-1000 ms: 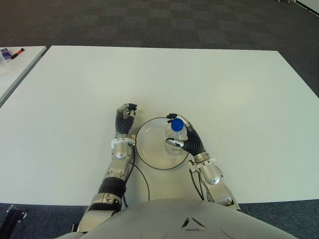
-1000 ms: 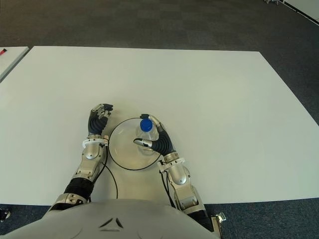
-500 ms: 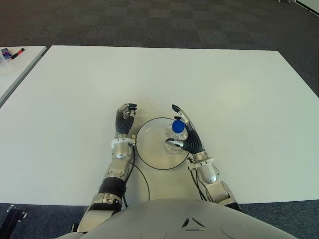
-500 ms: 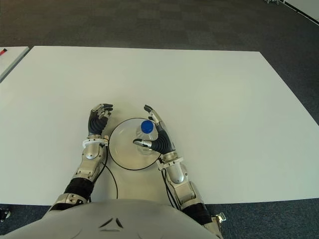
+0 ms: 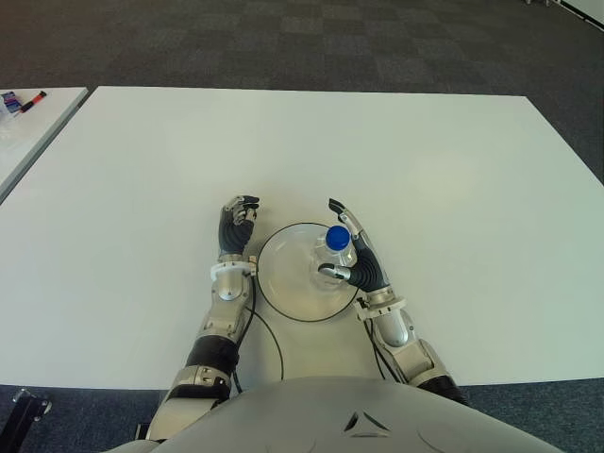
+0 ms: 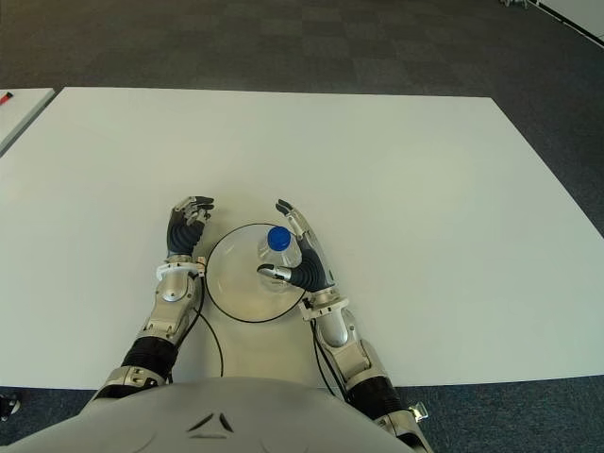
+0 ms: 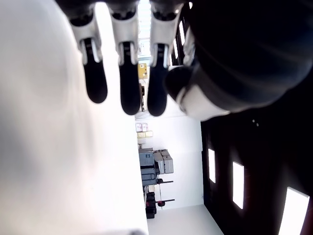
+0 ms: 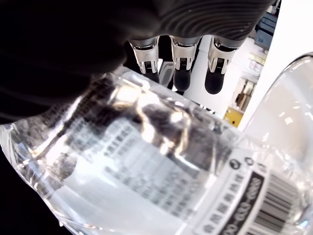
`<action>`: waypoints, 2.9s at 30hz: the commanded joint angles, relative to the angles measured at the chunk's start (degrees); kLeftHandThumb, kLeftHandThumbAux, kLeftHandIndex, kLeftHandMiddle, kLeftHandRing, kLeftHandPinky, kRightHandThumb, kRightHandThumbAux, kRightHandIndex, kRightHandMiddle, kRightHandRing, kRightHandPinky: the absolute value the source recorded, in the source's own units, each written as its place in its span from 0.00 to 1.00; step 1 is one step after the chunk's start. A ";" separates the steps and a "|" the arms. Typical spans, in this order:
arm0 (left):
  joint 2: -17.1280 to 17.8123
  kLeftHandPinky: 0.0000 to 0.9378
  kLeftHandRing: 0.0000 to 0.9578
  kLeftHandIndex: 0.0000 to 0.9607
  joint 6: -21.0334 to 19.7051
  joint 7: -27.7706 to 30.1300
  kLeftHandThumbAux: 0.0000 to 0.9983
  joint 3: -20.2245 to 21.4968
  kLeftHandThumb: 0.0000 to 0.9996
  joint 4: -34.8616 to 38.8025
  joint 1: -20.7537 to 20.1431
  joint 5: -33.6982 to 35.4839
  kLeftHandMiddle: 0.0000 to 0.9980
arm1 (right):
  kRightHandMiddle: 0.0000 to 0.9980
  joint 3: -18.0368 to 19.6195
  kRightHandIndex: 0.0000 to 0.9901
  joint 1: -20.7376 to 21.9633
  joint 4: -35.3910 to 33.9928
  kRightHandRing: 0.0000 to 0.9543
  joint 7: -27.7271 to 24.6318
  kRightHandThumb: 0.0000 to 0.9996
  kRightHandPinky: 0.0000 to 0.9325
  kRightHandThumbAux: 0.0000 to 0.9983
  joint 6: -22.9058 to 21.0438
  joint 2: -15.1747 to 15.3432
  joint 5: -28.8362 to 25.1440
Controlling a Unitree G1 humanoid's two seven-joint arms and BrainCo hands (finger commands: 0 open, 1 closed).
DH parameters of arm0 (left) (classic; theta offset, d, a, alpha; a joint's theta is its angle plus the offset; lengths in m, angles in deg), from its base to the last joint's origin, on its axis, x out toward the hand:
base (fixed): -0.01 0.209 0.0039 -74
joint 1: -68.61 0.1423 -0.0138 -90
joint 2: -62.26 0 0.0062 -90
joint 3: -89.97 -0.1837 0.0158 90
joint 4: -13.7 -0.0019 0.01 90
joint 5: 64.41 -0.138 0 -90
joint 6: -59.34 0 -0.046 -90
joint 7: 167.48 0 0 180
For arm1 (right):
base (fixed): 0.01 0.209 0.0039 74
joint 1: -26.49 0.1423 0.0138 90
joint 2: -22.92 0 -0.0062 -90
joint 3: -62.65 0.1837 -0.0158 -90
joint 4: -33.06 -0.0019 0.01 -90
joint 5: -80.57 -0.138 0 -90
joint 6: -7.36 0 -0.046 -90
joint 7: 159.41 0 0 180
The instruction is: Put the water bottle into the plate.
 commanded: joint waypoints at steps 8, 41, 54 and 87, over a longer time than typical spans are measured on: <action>-0.03 0.38 0.38 0.43 -0.15 0.14 0.71 -0.12 0.72 -0.67 -0.29 0.22 0.36 | 0.00 0.05 0.00 1.98 3.95 0.00 0.83 0.44 0.00 0.32 3.25 0.63 -0.58; 0.17 0.38 0.38 0.43 0.21 0.06 0.71 -0.06 0.72 -1.05 -0.53 0.11 0.37 | 0.00 1.18 0.00 2.71 4.26 0.00 4.05 0.38 0.00 0.32 2.10 1.94 2.01; 0.39 0.41 0.38 0.43 0.09 -0.23 0.71 -0.26 0.72 -0.82 -0.40 -0.51 0.36 | 0.00 3.65 0.00 2.81 2.79 0.00 3.89 0.41 0.00 0.32 4.53 3.82 0.16; 0.65 0.40 0.38 0.43 0.53 -0.50 0.71 0.05 0.72 -1.05 -0.49 -0.65 0.36 | 0.00 10.89 0.00 -2.52 -9.16 0.00 -8.57 0.32 0.00 0.17 -0.62 6.78 -11.13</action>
